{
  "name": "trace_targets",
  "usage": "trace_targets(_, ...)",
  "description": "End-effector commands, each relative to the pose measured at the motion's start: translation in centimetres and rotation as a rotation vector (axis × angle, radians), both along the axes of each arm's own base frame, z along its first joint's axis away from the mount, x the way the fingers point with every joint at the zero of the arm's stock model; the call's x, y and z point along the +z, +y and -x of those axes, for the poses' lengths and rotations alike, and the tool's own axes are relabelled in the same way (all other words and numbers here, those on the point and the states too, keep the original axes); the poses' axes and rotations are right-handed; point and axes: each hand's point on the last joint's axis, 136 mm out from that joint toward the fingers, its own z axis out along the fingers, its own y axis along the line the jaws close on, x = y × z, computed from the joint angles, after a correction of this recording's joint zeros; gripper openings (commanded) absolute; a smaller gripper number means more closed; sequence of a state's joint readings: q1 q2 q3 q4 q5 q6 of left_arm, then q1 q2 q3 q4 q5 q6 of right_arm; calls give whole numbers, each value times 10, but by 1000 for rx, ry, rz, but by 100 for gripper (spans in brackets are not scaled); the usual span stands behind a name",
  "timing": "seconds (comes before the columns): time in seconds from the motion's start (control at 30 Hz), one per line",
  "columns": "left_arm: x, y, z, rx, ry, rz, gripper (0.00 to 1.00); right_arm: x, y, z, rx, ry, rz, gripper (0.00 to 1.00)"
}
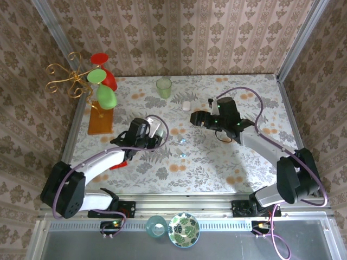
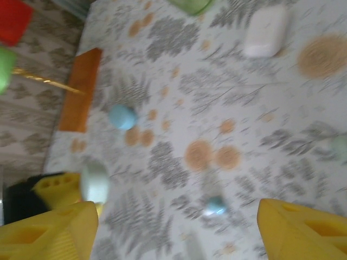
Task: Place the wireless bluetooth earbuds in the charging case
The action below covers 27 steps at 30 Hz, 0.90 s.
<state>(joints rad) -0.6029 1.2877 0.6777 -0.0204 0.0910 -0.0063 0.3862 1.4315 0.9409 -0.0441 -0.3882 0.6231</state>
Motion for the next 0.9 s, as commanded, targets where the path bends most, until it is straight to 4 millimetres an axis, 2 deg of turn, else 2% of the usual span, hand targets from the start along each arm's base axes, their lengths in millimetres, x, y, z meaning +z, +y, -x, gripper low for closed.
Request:
trace_targets(0.0, 50, -44, 12, -308, -234, 119, 29, 7, 22, 40, 122, 188, -192, 77)
trace_targets(0.07, 68, -58, 25, -412, -303, 196, 28, 15, 33, 52, 186, 232, -269, 76)
trace_targets(0.2, 87, -73, 42, -531, -379, 281, 26, 22, 46, 67, 265, 266, -333, 74)
trace_targets(0.43, 87, -81, 52, -595, -393, 253, 27, 32, 65, 79, 344, 258, -367, 72)
trace_targets(0.6, 88, -82, 55, -609, -394, 255, 27, 32, 70, 79, 352, 256, -364, 71)
trace_targets(0.7, 91, -84, 59, -626, -404, 260, 27, 27, 70, 77, 340, 271, -355, 61)
trace_targets(0.87, 89, -85, 65, -654, -399, 251, 27, 25, 70, 76, 326, 287, -356, 39)
